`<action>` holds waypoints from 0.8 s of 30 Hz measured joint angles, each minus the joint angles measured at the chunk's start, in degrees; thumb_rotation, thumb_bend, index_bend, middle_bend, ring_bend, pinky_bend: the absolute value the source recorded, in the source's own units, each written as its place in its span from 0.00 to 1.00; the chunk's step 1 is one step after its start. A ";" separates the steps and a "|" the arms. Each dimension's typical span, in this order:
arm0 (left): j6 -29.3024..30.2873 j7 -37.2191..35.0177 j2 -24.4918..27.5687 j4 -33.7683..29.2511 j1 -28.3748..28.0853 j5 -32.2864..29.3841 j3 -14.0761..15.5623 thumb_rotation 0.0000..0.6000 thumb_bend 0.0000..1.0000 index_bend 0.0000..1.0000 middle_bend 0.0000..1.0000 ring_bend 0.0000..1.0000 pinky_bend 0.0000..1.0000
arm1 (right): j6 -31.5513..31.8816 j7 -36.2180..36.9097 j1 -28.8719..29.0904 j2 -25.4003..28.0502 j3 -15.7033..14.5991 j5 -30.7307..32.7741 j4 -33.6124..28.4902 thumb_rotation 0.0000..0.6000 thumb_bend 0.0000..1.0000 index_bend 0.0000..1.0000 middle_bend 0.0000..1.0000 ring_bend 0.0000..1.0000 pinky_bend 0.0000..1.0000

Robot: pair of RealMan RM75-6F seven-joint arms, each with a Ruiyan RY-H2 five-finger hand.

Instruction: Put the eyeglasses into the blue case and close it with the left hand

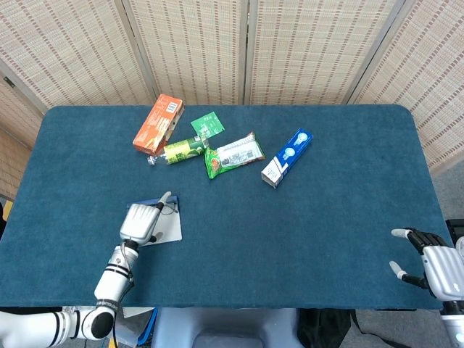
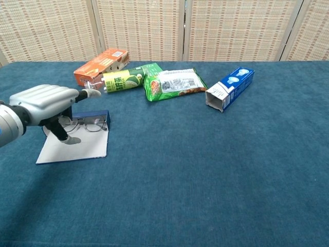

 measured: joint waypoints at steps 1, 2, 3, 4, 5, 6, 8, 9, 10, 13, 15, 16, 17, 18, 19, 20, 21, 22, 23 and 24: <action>0.19 0.03 -0.24 -0.18 0.17 0.72 0.37 1.00 0.19 0.07 1.00 1.00 1.00 | 0.00 -0.01 -0.03 0.00 -0.03 0.03 0.00 1.00 0.22 0.29 0.29 0.30 0.26; 0.34 0.18 -0.75 -0.26 0.32 1.41 0.73 1.00 0.19 0.07 1.00 1.00 1.00 | 0.01 -0.02 -0.05 0.01 -0.05 0.04 -0.02 1.00 0.22 0.29 0.29 0.30 0.26; 0.36 0.32 -1.22 -0.24 0.39 1.63 0.86 1.00 0.19 0.07 1.00 1.00 1.00 | 0.02 -0.03 -0.08 0.04 -0.07 0.04 -0.03 1.00 0.22 0.29 0.29 0.30 0.26; 0.30 0.47 -1.73 -0.17 0.43 1.66 0.91 1.00 0.19 0.07 1.00 1.00 1.00 | 0.05 -0.04 -0.10 0.05 -0.07 0.06 -0.03 1.00 0.22 0.29 0.29 0.30 0.26; 0.08 0.69 -2.45 0.00 0.44 1.50 0.90 1.00 0.19 0.07 1.00 1.00 1.00 | 0.07 -0.02 -0.12 0.06 -0.07 0.10 -0.04 1.00 0.22 0.29 0.29 0.30 0.26; -0.19 0.92 -2.98 0.13 0.41 1.25 0.84 1.00 0.19 0.07 1.00 1.00 1.00 | 0.12 0.04 -0.17 0.10 -0.06 0.17 -0.04 1.00 0.22 0.29 0.29 0.30 0.26; -0.84 1.65 -4.05 0.39 0.28 0.61 0.66 1.00 0.19 0.06 1.00 1.00 1.00 | 0.16 0.07 -0.22 0.16 -0.07 0.19 -0.01 1.00 0.22 0.29 0.29 0.30 0.26; -1.01 1.99 -4.43 0.50 0.23 0.44 0.60 1.00 0.19 0.06 1.00 1.00 1.00 | 0.13 0.07 -0.22 0.20 -0.08 0.21 -0.01 1.00 0.22 0.29 0.29 0.30 0.26; -1.14 2.33 -4.78 0.59 0.17 0.30 0.55 1.00 0.19 0.06 1.00 1.00 1.00 | 0.11 0.08 -0.22 0.25 -0.09 0.22 -0.03 1.00 0.22 0.29 0.29 0.30 0.26; -1.34 2.94 -5.84 1.05 0.08 0.07 0.36 1.00 0.19 0.06 1.00 1.00 1.00 | 0.12 0.17 -0.23 0.31 -0.08 0.24 0.00 1.00 0.22 0.29 0.29 0.30 0.26; -1.26 3.61 -6.44 1.93 0.02 0.08 0.29 1.00 0.19 0.06 1.00 1.00 1.00 | 0.16 0.20 -0.26 0.36 -0.08 0.24 0.01 1.00 0.22 0.29 0.29 0.30 0.26; -1.23 3.85 -6.76 2.38 0.01 0.04 0.23 1.00 0.19 0.06 1.00 1.00 1.00 | 0.19 0.22 -0.29 0.36 -0.09 0.24 0.04 1.00 0.22 0.29 0.29 0.30 0.26; -1.31 4.01 -7.17 2.86 0.02 -0.16 0.11 1.00 0.19 0.06 1.00 1.00 1.00 | 0.19 0.26 -0.31 0.37 -0.11 0.25 0.06 1.00 0.22 0.29 0.29 0.30 0.26; -1.42 4.08 -7.32 3.06 0.03 -0.40 0.02 1.00 0.19 0.06 1.00 1.00 1.00 | 0.21 0.30 -0.35 0.37 -0.11 0.29 0.09 1.00 0.22 0.29 0.29 0.30 0.26; -1.50 4.16 -7.40 3.23 0.04 -0.55 -0.03 1.00 0.19 0.06 1.00 1.00 1.00 | 0.20 0.32 -0.36 0.36 -0.12 0.31 0.11 1.00 0.22 0.29 0.29 0.30 0.26; -1.56 4.33 -7.54 3.63 0.06 -0.61 -0.07 1.00 0.19 0.06 1.00 1.00 1.00 | 0.18 0.33 -0.35 0.36 -0.13 0.31 0.13 1.00 0.22 0.29 0.29 0.30 0.26; -1.64 4.49 -7.66 4.01 0.08 -0.67 -0.09 1.00 0.19 0.06 1.00 1.00 1.00 | 0.15 0.34 -0.34 0.34 -0.13 0.30 0.15 1.00 0.22 0.29 0.29 0.30 0.26; -1.79 4.58 -7.80 4.35 0.13 -0.82 -0.12 1.00 0.19 0.06 1.00 1.00 1.00 | 0.12 0.33 -0.33 0.33 -0.14 0.29 0.15 1.00 0.23 0.29 0.29 0.30 0.26; -2.06 4.59 -7.96 4.64 0.21 -1.09 -0.18 1.00 0.19 0.06 1.00 1.00 1.00 | 0.09 0.33 -0.30 0.31 -0.13 0.28 0.15 1.00 0.22 0.29 0.29 0.30 0.26; -2.25 4.59 -8.04 4.84 0.27 -1.27 -0.22 1.00 0.19 0.06 1.00 1.00 1.00 | 0.07 0.32 -0.26 0.30 -0.10 0.27 0.15 1.00 0.22 0.29 0.29 0.30 0.26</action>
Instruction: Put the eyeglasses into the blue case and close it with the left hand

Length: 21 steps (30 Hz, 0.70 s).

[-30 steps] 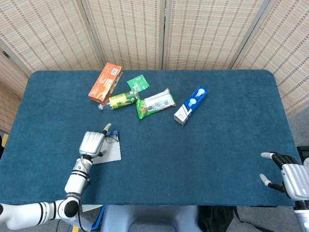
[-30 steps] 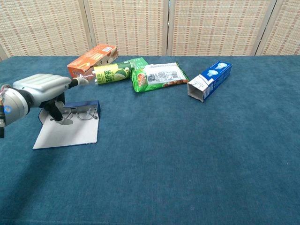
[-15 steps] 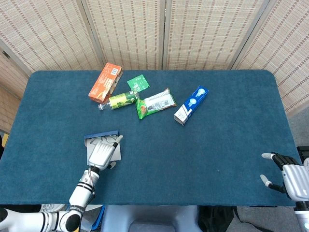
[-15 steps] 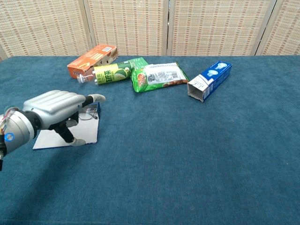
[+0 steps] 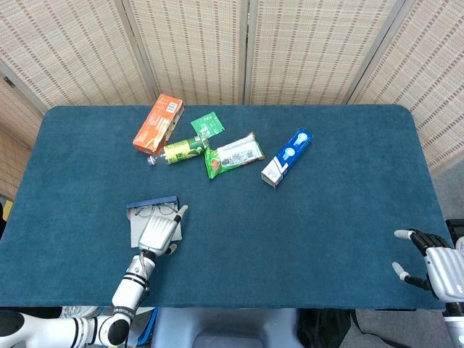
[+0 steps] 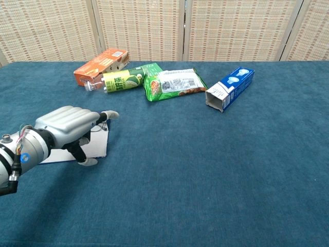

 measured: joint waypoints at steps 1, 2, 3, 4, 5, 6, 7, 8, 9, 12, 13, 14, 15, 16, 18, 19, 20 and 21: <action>-0.09 0.01 -0.08 0.18 0.05 -0.08 -0.05 1.00 0.19 0.06 1.00 1.00 1.00 | -0.01 0.00 0.02 0.00 0.02 0.00 -0.01 1.00 0.22 0.29 0.29 0.30 0.26; -0.12 0.00 -0.20 0.42 0.11 -0.10 -0.10 1.00 0.19 0.06 1.00 1.00 1.00 | -0.05 -0.02 0.04 0.01 0.02 0.00 -0.02 1.00 0.22 0.29 0.29 0.30 0.26; -0.16 0.01 -0.30 0.62 0.15 -0.12 -0.13 1.00 0.19 0.06 1.00 1.00 1.00 | -0.08 -0.05 0.07 0.03 0.03 -0.01 -0.02 1.00 0.22 0.29 0.29 0.30 0.26; -0.24 0.04 -0.39 0.82 0.18 -0.19 -0.18 1.00 0.19 0.06 1.00 1.00 1.00 | -0.09 -0.06 0.07 0.05 0.03 -0.01 -0.02 1.00 0.22 0.29 0.29 0.30 0.26; -0.38 0.08 -0.51 1.09 0.20 -0.33 -0.26 1.00 0.19 0.06 1.00 1.00 1.00 | -0.10 -0.07 0.08 0.07 0.03 -0.01 -0.05 1.00 0.22 0.29 0.29 0.30 0.26; -0.47 0.11 -0.59 1.29 0.22 -0.44 -0.33 1.00 0.19 0.06 1.00 1.00 1.00 | -0.08 -0.09 0.08 0.10 0.04 -0.01 -0.09 1.00 0.22 0.29 0.29 0.30 0.26; -0.55 0.15 -0.66 1.49 0.23 -0.55 -0.42 1.00 0.19 0.06 1.00 1.00 1.00 | -0.05 -0.11 0.07 0.12 0.05 0.00 -0.12 1.00 0.22 0.29 0.29 0.30 0.26; -0.65 0.17 -0.74 1.73 0.25 -0.73 -0.58 1.00 0.19 0.06 1.00 1.00 1.00 | -0.03 -0.13 0.05 0.13 0.05 0.01 -0.14 1.00 0.22 0.29 0.29 0.30 0.26; -0.70 0.18 -0.78 1.90 0.27 -0.84 -0.72 1.00 0.19 0.06 1.00 1.00 1.00 | -0.03 -0.16 0.02 0.14 0.02 0.02 -0.17 1.00 0.22 0.29 0.29 0.30 0.26; -0.90 0.09 -0.77 2.22 0.36 -1.28 -1.10 1.00 0.19 0.06 1.00 1.00 1.00 | -0.05 -0.23 -0.02 0.14 -0.02 0.06 -0.23 1.00 0.22 0.29 0.29 0.30 0.26; -0.96 0.05 -0.71 2.26 0.39 -1.43 -1.24 1.00 0.19 0.06 1.00 1.00 1.00 | -0.05 -0.23 -0.02 0.13 -0.02 0.05 -0.23 1.00 0.22 0.29 0.29 0.30 0.26; -1.00 0.03 -0.62 2.37 0.43 -1.58 -1.41 1.00 0.19 0.06 1.00 1.00 1.00 | -0.05 -0.24 -0.01 0.11 -0.02 0.05 -0.22 1.00 0.22 0.29 0.29 0.30 0.26; -1.02 0.02 -0.56 2.44 0.45 -1.69 -1.53 1.00 0.19 0.06 1.00 1.00 1.00 | -0.06 -0.26 0.00 0.08 -0.01 0.03 -0.22 1.00 0.22 0.29 0.29 0.30 0.26; -1.04 0.00 -0.50 2.48 0.47 -1.83 -1.65 1.00 0.19 0.06 1.00 1.00 1.00 | -0.07 -0.27 0.02 0.06 -0.01 0.01 -0.21 1.00 0.22 0.29 0.29 0.30 0.26; -1.17 -0.04 -0.37 2.67 0.54 -2.18 -1.87 1.00 0.19 0.06 1.00 1.00 1.00 | -0.15 -0.28 0.09 0.00 0.00 -0.03 -0.19 1.00 0.22 0.29 0.29 0.30 0.26; -1.23 -0.05 -0.34 2.73 0.57 -2.33 -1.93 1.00 0.19 0.06 1.00 1.00 1.00 | -0.16 -0.29 0.10 -0.01 0.01 -0.04 -0.20 1.00 0.22 0.29 0.29 0.30 0.26; -1.34 -0.10 -0.29 2.77 0.62 -2.54 -2.02 1.00 0.19 0.06 1.00 1.00 1.00 | -0.16 -0.31 0.11 -0.01 0.01 -0.05 -0.21 1.00 0.22 0.29 0.29 0.30 0.26; -1.41 -0.13 -0.26 2.84 0.66 -2.65 -2.06 1.00 0.19 0.06 1.00 1.00 1.00 | -0.16 -0.36 0.12 -0.02 0.00 -0.07 -0.24 1.00 0.22 0.29 0.29 0.30 0.26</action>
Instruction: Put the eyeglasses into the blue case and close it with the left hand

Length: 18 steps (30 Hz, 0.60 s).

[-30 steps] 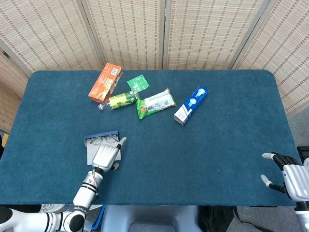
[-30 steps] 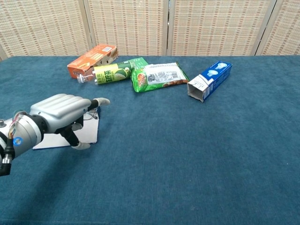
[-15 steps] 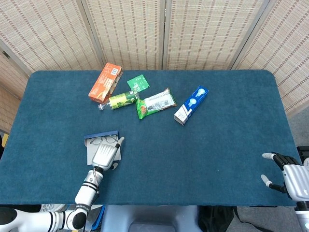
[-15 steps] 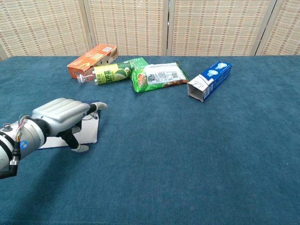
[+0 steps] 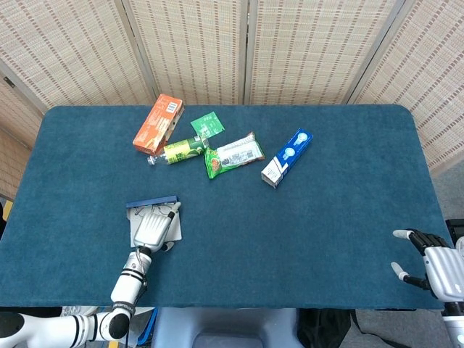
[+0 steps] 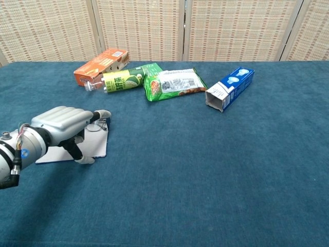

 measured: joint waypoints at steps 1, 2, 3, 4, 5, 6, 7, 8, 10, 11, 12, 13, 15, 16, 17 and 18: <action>-0.05 0.04 0.02 0.09 0.03 -0.08 0.00 1.00 0.19 0.06 1.00 1.00 1.00 | 0.01 -0.04 0.00 0.00 0.00 -0.01 -0.02 1.00 0.22 0.29 0.29 0.30 0.26; -0.07 0.06 0.02 0.21 0.08 -0.15 0.00 1.00 0.19 0.06 1.00 1.00 1.00 | 0.01 -0.06 -0.01 0.00 -0.01 -0.01 -0.03 1.00 0.22 0.29 0.29 0.30 0.26; -0.09 0.03 -0.01 0.32 0.11 -0.21 -0.01 1.00 0.19 0.06 1.00 1.00 1.00 | 0.02 -0.08 -0.02 0.02 -0.02 -0.01 -0.07 1.00 0.22 0.29 0.29 0.30 0.26; -0.12 0.03 -0.03 0.44 0.14 -0.29 -0.02 1.00 0.19 0.06 1.00 1.00 1.00 | 0.04 -0.09 -0.03 0.03 -0.03 -0.01 -0.08 1.00 0.22 0.29 0.29 0.30 0.26; -0.20 0.02 -0.07 0.57 0.18 -0.41 -0.05 1.00 0.19 0.07 1.00 1.00 1.00 | 0.06 -0.12 -0.05 0.05 -0.03 -0.01 -0.10 1.00 0.22 0.29 0.29 0.30 0.26; -0.23 0.00 -0.10 0.66 0.20 -0.45 -0.06 1.00 0.19 0.07 1.00 1.00 1.00 | 0.07 -0.14 -0.06 0.06 -0.04 -0.01 -0.11 1.00 0.22 0.29 0.29 0.30 0.26; -0.27 -0.03 -0.14 0.76 0.22 -0.45 -0.06 1.00 0.19 0.07 1.00 1.00 1.00 | 0.06 -0.15 -0.06 0.08 -0.04 0.00 -0.14 1.00 0.22 0.29 0.29 0.30 0.26; -0.35 -0.06 -0.18 0.86 0.25 -0.45 -0.04 1.00 0.19 0.07 1.00 1.00 1.00 | 0.06 -0.17 -0.06 0.09 -0.04 0.00 -0.17 1.00 0.22 0.29 0.29 0.30 0.26; -0.39 -0.27 -0.19 0.88 0.31 -0.42 -0.08 1.00 0.19 0.07 1.00 1.00 1.00 | 0.13 -0.24 -0.07 0.12 -0.03 -0.04 -0.28 1.00 0.22 0.29 0.29 0.30 0.26; -0.39 -0.45 -0.16 0.88 0.36 -0.40 -0.15 1.00 0.19 0.08 1.00 1.00 1.00 | 0.17 -0.28 -0.08 0.15 -0.02 -0.05 -0.33 1.00 0.22 0.29 0.29 0.30 0.26; -0.38 -0.54 -0.10 0.87 0.40 -0.39 -0.24 1.00 0.19 0.08 1.00 1.00 1.00 | 0.19 -0.33 -0.08 0.18 -0.02 -0.07 -0.37 1.00 0.22 0.29 0.29 0.30 0.26; -0.34 -0.63 -0.04 0.86 0.42 -0.39 -0.34 1.00 0.19 0.09 1.00 1.00 1.00 | 0.20 -0.38 -0.09 0.21 -0.02 -0.07 -0.42 1.00 0.22 0.29 0.29 0.30 0.26; -0.22 -0.83 0.13 0.85 0.48 -0.43 -0.63 1.00 0.20 0.09 1.00 1.00 1.00 | 0.19 -0.46 -0.08 0.26 -0.01 -0.07 -0.51 1.00 0.22 0.29 0.29 0.30 0.26; -0.17 -0.91 0.22 0.86 0.51 -0.47 -0.77 1.00 0.21 0.09 1.00 1.00 1.00 | 0.19 -0.48 -0.07 0.27 -0.01 -0.07 -0.55 1.00 0.22 0.29 0.29 0.30 0.26; -0.07 -1.06 0.32 0.89 0.55 -0.52 -0.95 1.00 0.22 0.09 1.00 1.00 1.00 | 0.19 -0.51 -0.07 0.27 0.00 -0.07 -0.58 1.00 0.22 0.29 0.29 0.30 0.26; -0.02 -1.21 0.39 0.90 0.60 -0.57 -1.07 1.00 0.22 0.10 1.00 1.00 1.00 | 0.19 -0.53 -0.06 0.28 0.00 -0.08 -0.61 1.00 0.22 0.29 0.29 0.30 0.26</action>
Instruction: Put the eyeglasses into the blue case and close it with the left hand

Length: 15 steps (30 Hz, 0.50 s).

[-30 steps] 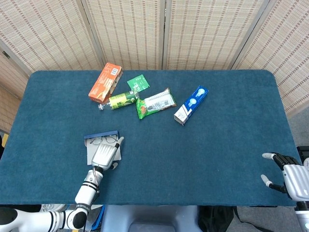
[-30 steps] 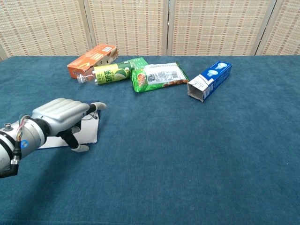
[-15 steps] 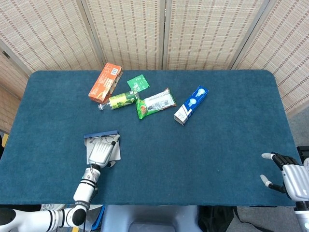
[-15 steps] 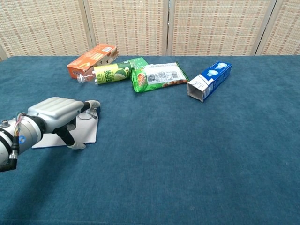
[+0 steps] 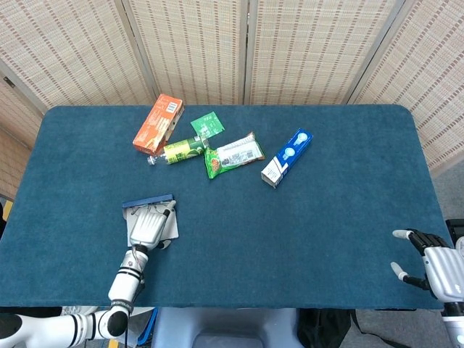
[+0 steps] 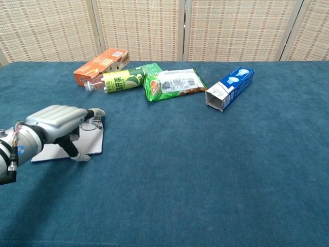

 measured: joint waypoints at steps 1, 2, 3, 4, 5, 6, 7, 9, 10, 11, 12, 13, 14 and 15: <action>0.04 -0.16 0.11 0.00 0.05 -0.05 -0.13 1.00 0.23 0.10 1.00 1.00 1.00 | -0.02 -0.04 0.01 0.00 0.00 0.00 -0.04 1.00 0.22 0.29 0.29 0.30 0.26; 0.12 -0.33 0.35 -0.04 0.14 -0.09 -0.26 1.00 0.23 0.10 1.00 1.00 1.00 | -0.04 -0.07 0.03 0.00 0.00 -0.01 -0.07 1.00 0.22 0.29 0.29 0.30 0.26; 0.15 -0.38 0.45 -0.08 0.18 -0.09 -0.30 1.00 0.23 0.10 1.00 1.00 1.00 | -0.07 -0.11 0.05 -0.01 0.01 -0.01 -0.09 1.00 0.22 0.29 0.29 0.30 0.26; 0.19 -0.45 0.58 -0.14 0.22 -0.10 -0.34 1.00 0.23 0.11 1.00 1.00 1.00 | -0.08 -0.13 0.06 -0.02 0.01 -0.01 -0.10 1.00 0.22 0.29 0.29 0.30 0.26; 0.24 -0.55 0.74 -0.27 0.29 -0.09 -0.38 1.00 0.23 0.11 1.00 1.00 1.00 | -0.10 -0.14 0.07 -0.03 0.01 -0.01 -0.11 1.00 0.22 0.29 0.29 0.30 0.26; 0.33 -0.66 0.89 -0.35 0.37 -0.09 -0.43 1.00 0.23 0.11 1.00 1.00 1.00 | -0.15 -0.17 0.11 -0.06 0.02 -0.01 -0.12 1.00 0.22 0.29 0.29 0.30 0.26; 0.40 -0.81 1.10 -0.48 0.46 -0.11 -0.49 1.00 0.23 0.11 1.00 1.00 1.00 | -0.22 -0.20 0.16 -0.09 0.03 -0.01 -0.12 1.00 0.22 0.29 0.29 0.30 0.26; 0.47 -1.20 1.65 -0.82 0.67 -0.16 -0.65 1.00 0.24 0.12 1.00 1.00 1.00 | -0.31 -0.26 0.25 -0.13 0.06 -0.03 -0.14 1.00 0.22 0.29 0.29 0.30 0.26; 0.48 -1.32 1.86 -0.93 0.74 -0.23 -0.73 1.00 0.24 0.12 1.00 1.00 1.00 | -0.33 -0.28 0.29 -0.14 0.08 -0.04 -0.15 1.00 0.22 0.29 0.29 0.30 0.26; 0.47 -1.55 2.04 -1.07 0.82 -0.36 -0.87 1.00 0.24 0.12 1.00 1.00 1.00 | -0.34 -0.30 0.31 -0.14 0.09 -0.05 -0.18 1.00 0.22 0.29 0.29 0.30 0.26; 0.49 -1.74 2.16 -1.12 0.88 -0.43 -1.00 1.00 0.24 0.13 1.00 1.00 1.00 | -0.31 -0.32 0.31 -0.13 0.10 -0.06 -0.21 1.00 0.22 0.29 0.29 0.30 0.26; 0.52 -1.82 2.31 -1.12 0.92 -0.51 -1.09 1.00 0.24 0.13 1.00 1.00 1.00 | -0.30 -0.35 0.32 -0.13 0.11 -0.06 -0.24 1.00 0.22 0.29 0.29 0.30 0.26; 0.54 -1.83 2.49 -1.08 0.95 -0.58 -1.19 1.00 0.24 0.13 1.00 1.00 1.00 | -0.30 -0.39 0.32 -0.12 0.11 -0.05 -0.25 1.00 0.22 0.29 0.29 0.30 0.26; 0.56 -1.91 2.55 -1.04 0.96 -0.58 -1.24 1.00 0.24 0.13 1.00 1.00 1.00 | -0.31 -0.41 0.32 -0.10 0.11 -0.04 -0.27 1.00 0.22 0.29 0.29 0.30 0.26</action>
